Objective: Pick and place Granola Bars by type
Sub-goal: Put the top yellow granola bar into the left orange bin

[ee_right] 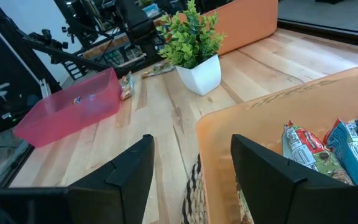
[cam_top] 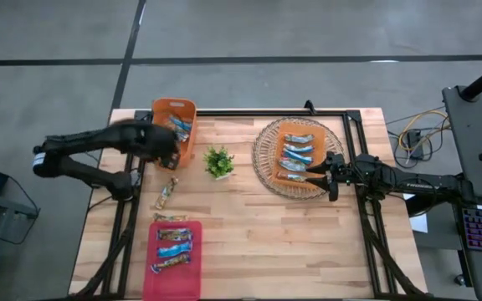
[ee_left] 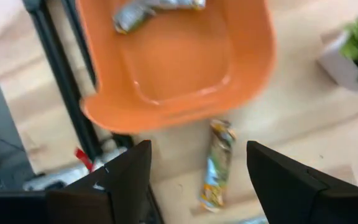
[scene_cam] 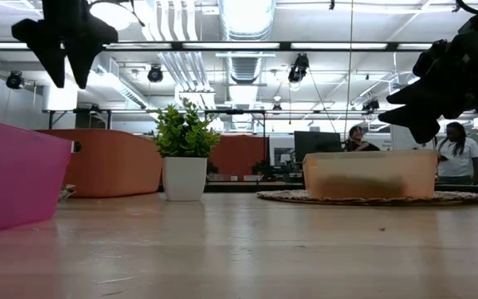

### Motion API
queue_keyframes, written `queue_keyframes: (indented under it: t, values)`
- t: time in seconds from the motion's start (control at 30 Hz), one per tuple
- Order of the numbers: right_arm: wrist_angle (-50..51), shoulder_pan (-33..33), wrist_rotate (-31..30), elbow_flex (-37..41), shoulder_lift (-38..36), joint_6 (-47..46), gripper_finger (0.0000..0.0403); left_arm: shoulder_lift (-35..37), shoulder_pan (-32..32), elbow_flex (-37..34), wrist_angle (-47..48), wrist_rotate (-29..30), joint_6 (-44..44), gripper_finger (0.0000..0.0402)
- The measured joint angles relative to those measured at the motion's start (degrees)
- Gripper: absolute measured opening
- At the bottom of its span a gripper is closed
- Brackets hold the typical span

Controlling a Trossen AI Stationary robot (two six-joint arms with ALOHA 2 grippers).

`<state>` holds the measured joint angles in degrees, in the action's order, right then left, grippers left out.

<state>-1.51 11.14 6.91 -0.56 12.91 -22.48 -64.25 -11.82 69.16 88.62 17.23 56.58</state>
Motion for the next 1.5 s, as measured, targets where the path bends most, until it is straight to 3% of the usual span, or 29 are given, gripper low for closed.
queue_keyframes:
  t: [0.27,0.57,0.97,1.5]
  values:
    - [0.0,0.0,0.0,0.0,0.0,0.0,0.0203,-7.6,15.4,-0.1,0.6,-0.2,19.8,0.0243]
    - [0.0,0.0,0.0,0.0,0.0,0.0,0.0203,-14.4,23.4,-0.5,1.0,-1.1,33.3,0.0243]
    - [0.0,0.0,0.0,0.0,0.0,0.0,0.0203,-20.4,25.2,-9.0,-4.2,-3.3,36.6,0.0243]
    - [0.0,0.0,0.0,0.0,0.0,0.0,0.0203,-21.1,25.4,-24.1,-20.2,-5.4,35.4,0.0243]
